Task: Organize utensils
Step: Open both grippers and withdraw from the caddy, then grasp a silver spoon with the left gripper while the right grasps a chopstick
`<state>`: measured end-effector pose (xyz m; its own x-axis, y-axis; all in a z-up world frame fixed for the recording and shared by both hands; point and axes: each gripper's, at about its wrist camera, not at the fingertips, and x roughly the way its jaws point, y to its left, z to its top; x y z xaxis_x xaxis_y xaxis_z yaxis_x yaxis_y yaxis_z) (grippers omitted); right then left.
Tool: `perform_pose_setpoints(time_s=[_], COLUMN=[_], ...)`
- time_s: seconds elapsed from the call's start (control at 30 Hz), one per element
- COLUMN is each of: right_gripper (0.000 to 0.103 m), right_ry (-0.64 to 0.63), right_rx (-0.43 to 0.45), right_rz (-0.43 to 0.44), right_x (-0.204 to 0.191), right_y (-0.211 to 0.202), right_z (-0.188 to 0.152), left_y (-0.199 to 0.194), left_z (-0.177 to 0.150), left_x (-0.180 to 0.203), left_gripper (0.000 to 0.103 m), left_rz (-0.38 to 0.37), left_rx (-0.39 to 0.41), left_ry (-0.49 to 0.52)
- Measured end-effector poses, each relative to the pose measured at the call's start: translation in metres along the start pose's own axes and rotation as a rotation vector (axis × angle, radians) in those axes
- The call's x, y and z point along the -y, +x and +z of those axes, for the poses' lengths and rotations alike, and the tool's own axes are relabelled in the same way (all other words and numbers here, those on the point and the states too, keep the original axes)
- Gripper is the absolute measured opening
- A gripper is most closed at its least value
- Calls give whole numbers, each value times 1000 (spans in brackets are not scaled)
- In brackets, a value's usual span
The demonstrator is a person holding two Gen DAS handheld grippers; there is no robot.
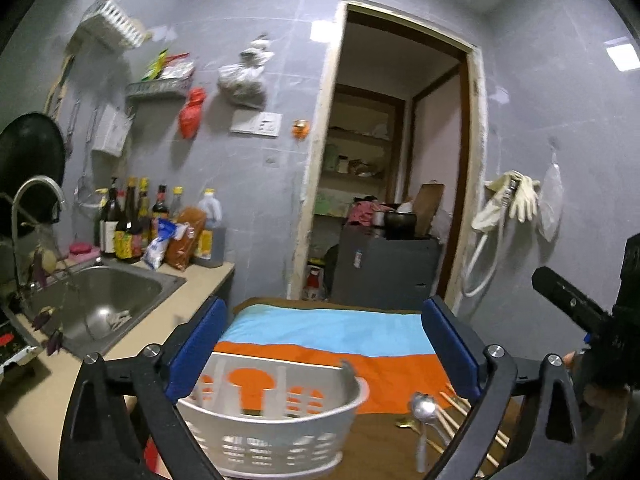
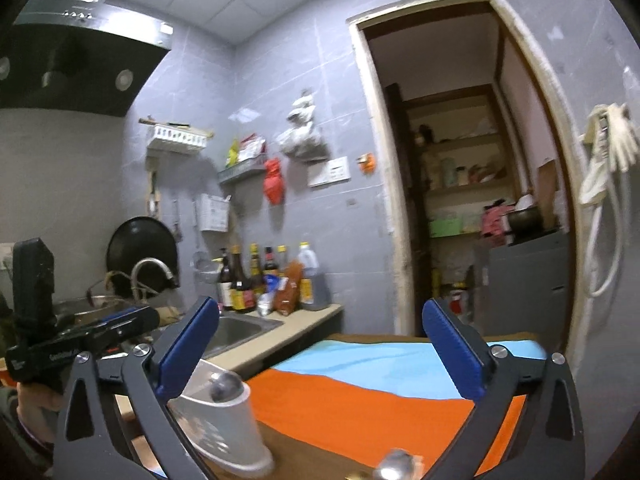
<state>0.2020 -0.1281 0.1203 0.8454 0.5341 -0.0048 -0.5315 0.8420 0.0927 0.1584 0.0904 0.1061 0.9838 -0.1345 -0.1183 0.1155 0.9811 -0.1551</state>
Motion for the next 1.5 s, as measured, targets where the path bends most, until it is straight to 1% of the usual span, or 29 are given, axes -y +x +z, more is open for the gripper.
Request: perform_pose_setpoints(time_s=[0.2,0.37,0.47,0.53,0.67,0.73,0.83,0.87,0.9,0.97,1.03,1.07,1.13,1.17,1.2,1.23,1.3,1.5], right_gripper=[103,103,103,103,103,102,96,92,88,84,79,75,70,66,61,59,53,46], right_ry=[-19,-13,5,24,70,86,106,108,110,113,116,116,111,110,108,104,95,72], right_rx=[-4,-37,-72,-114,-191,-237,-288,-302,-321,-353,-380,-398,-436,-454,-473,-488,-514,-579], right_rz=[-94,-159,-199,-239,-271,-282,-277,-279,-279,-277,-270,-264,-252,-243,-236,-231,-220,-201], right_x=[32,59,76,87,105,113,120,122,123,125,126,127,127,127,126,126,125,122], right_y=[-34,-48,-53,-52,-46,-42,-35,-33,-31,-26,-22,-18,-12,-9,-6,-3,2,16], right_z=[-3,-17,-29,-37,-53,-62,-71,-74,-77,-82,-87,-90,-95,-96,-98,-98,-101,-106], left_y=[14,26,37,42,56,67,78,83,85,94,102,107,117,120,126,130,138,156], left_z=[-16,-35,-49,-60,-76,-84,-93,-97,-101,-106,-111,-114,-119,-120,-123,-124,-128,-137], left_x=[44,70,82,90,99,104,107,108,109,108,106,105,101,100,97,95,90,75], left_gripper=[96,96,96,96,96,96,95,95,93,88,76,73,61,58,49,39,32,23], left_rz=[-73,-102,-110,-109,-118,-120,-120,-124,-124,-131,-132,-139,-150,-156,-167,-174,-169,-200], left_rx=[-40,-92,-138,-172,-251,-305,-360,-382,-398,-444,-487,-516,-567,-587,-619,-641,-687,-791], left_ry=[35,43,39,39,36,41,46,45,45,39,27,15,-8,-18,-38,-52,-69,-168])
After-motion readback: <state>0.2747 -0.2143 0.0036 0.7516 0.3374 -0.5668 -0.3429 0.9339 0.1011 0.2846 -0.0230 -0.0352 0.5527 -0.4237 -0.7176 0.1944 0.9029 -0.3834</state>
